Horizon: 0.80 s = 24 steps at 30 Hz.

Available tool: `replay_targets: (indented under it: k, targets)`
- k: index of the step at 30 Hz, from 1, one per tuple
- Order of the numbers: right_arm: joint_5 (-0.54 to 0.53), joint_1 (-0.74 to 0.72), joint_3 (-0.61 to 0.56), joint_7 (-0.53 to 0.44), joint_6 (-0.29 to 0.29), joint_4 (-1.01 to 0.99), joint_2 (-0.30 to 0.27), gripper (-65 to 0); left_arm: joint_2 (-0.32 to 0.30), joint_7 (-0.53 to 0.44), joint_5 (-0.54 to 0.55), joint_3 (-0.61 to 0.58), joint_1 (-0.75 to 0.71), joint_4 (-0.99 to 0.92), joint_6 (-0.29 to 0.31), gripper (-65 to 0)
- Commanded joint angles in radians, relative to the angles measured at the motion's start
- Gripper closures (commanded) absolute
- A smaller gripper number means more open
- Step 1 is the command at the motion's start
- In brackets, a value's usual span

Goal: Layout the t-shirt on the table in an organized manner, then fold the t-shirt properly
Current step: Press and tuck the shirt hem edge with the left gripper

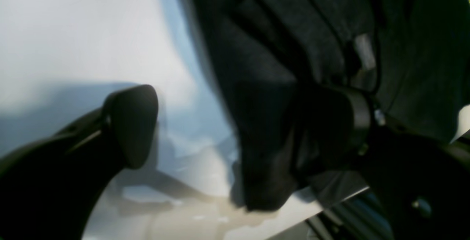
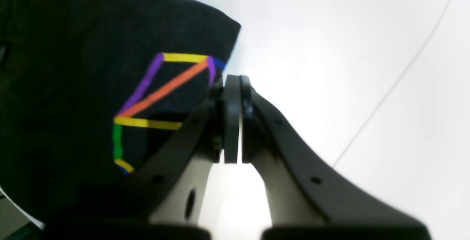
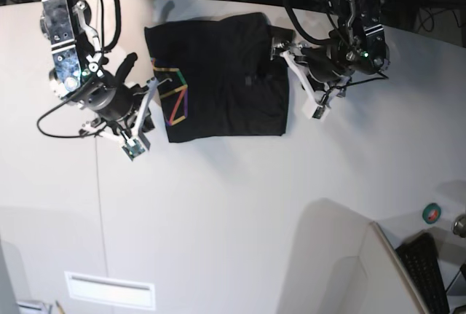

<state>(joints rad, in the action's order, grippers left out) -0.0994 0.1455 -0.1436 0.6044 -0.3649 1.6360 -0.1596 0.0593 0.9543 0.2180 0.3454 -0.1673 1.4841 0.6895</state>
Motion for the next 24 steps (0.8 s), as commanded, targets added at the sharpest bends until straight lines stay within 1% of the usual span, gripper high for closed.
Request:
replay_targets:
  k: [1,7,8,9,11,14,16,19,21,22,24]
  targets:
    - [-0.007,-0.005,0.003,-0.024,-0.001,0.017,-0.004,0.0,0.004,-0.013,0.019,-0.002,0.021,0.000,0.009,-64.0]
    - [-0.007,0.001,0.003,-0.024,-0.001,0.017,-0.005,0.0,0.004,-0.013,0.018,-0.002,0.061,-0.106,0.009,-63.7]
    - [-0.006,0.001,0.003,-0.024,-0.001,0.017,-0.005,0.0,0.004,-0.013,0.018,-0.002,0.061,-0.119,0.009,-62.2]
    - [-0.006,0.001,0.003,-0.024,-0.001,0.017,-0.007,0.0,0.003,-0.013,0.016,-0.002,0.064,-0.129,0.009,-57.8]
    - [-0.007,0.003,0.035,-0.024,-0.001,0.017,-0.005,0.0,-0.009,-0.013,0.011,-0.001,0.062,-0.135,0.009,-42.6]
    - [-0.009,0.003,0.075,-0.024,-0.001,0.017,-0.004,0.0,-0.042,-0.013,0.011,-0.001,0.064,-0.145,0.009,-13.7]
    - [-0.009,0.001,0.092,-0.024,-0.001,0.017,-0.004,0.0,-0.060,-0.013,0.010,-0.001,0.065,-0.145,0.009,0.0]
    - [-0.009,0.001,0.115,-0.024,-0.003,0.017,-0.004,0.0,-0.069,-0.011,0.007,0.001,0.068,-0.144,0.009,0.0]
    - [-0.009,0.001,0.115,-0.024,-0.003,0.017,-0.004,0.0,-0.088,-0.007,0.007,-0.006,0.090,-0.145,0.009,0.0]
    - [-0.009,0.001,0.115,-0.024,-0.003,0.017,-0.004,0.0,-0.100,-0.005,0.007,-0.027,0.099,-0.145,0.009,0.0]
    - [-0.007,0.001,0.115,-0.024,-0.003,0.017,-0.004,0.0,-0.149,-0.004,0.007,-0.130,0.124,-0.145,0.009,0.0]
